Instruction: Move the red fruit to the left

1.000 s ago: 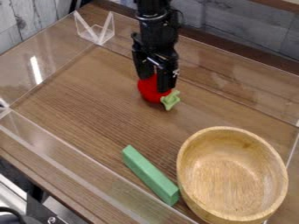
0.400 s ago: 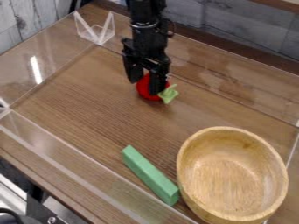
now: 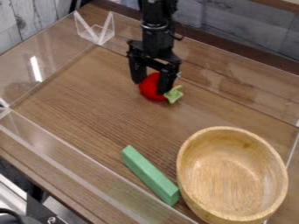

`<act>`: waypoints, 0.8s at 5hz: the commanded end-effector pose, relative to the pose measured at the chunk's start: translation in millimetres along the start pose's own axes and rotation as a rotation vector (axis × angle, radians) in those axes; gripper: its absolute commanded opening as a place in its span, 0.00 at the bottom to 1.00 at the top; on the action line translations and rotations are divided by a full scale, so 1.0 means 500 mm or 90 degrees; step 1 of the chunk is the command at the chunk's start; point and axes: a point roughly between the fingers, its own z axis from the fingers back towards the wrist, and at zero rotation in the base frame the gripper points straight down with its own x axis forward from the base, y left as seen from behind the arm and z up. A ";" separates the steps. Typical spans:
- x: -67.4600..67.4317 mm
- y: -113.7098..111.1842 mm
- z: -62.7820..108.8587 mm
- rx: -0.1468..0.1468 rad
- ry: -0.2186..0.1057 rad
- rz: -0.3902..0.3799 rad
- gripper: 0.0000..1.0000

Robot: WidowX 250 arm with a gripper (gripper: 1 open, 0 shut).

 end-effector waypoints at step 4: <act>0.035 0.008 0.009 0.007 -0.024 -0.002 1.00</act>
